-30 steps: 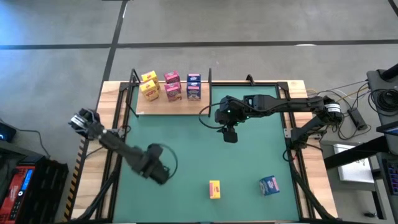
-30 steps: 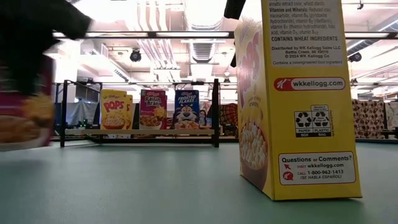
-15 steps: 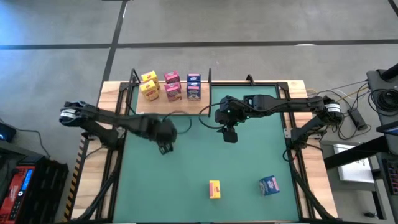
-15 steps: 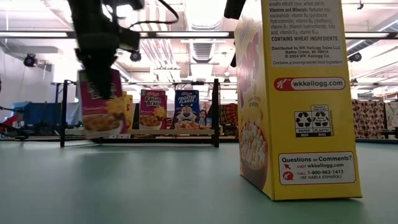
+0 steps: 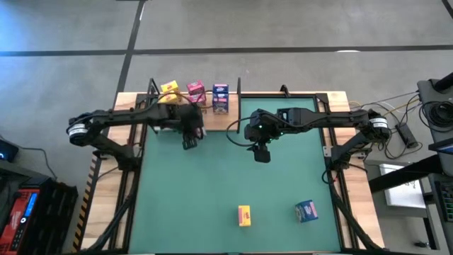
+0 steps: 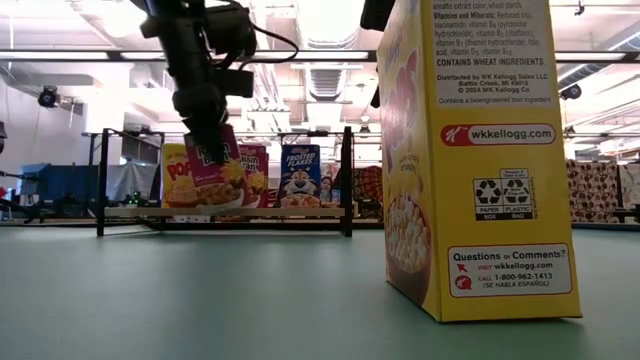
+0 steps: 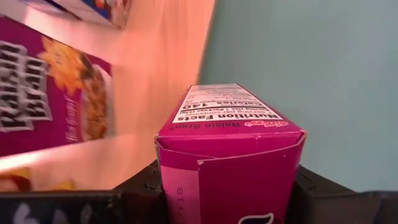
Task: Stack cereal on shelf
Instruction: Put the pink cereal box on the shelf aligned with the other pink cereal boxes
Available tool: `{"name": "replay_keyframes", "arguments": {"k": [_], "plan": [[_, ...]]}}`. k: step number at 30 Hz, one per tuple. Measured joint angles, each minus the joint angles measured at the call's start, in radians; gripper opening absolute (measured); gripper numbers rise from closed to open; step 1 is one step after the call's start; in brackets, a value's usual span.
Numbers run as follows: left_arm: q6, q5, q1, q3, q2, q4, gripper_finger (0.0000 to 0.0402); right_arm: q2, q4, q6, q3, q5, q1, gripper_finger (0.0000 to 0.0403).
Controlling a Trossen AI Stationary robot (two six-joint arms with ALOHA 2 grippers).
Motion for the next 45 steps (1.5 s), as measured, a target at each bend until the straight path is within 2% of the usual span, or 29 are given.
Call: {"name": "replay_keyframes", "arguments": {"k": [7, 13, 27, 38, 45], "plan": [[0.17, 0.0, 0.058, 0.061, 0.025, 0.0, 0.0145, 0.0, 0.0, 0.0, 0.0, 0.0, 0.0, 0.0216], [0.254, 0.002, 0.115, 0.114, 0.083, -0.003, 0.0145, 0.0, 0.0, 0.0, 0.0, 0.0, 0.0, 0.0216], [0.318, 0.029, 0.154, 0.268, 0.224, -0.159, 0.0145, 0.0, 0.0, 0.0, 0.0, 0.0, 0.0, 0.0217], [0.336, 0.004, 0.162, 0.252, 0.227, -0.134, 0.0183, 0.0, 0.0, 0.0, 0.0, 0.0, 0.0, 0.0217], [0.343, -0.001, 0.171, 0.247, 0.227, -0.096, 0.0186, 0.0, 0.0, 0.0, 0.0, 0.0, 0.0, 0.0217]]}}
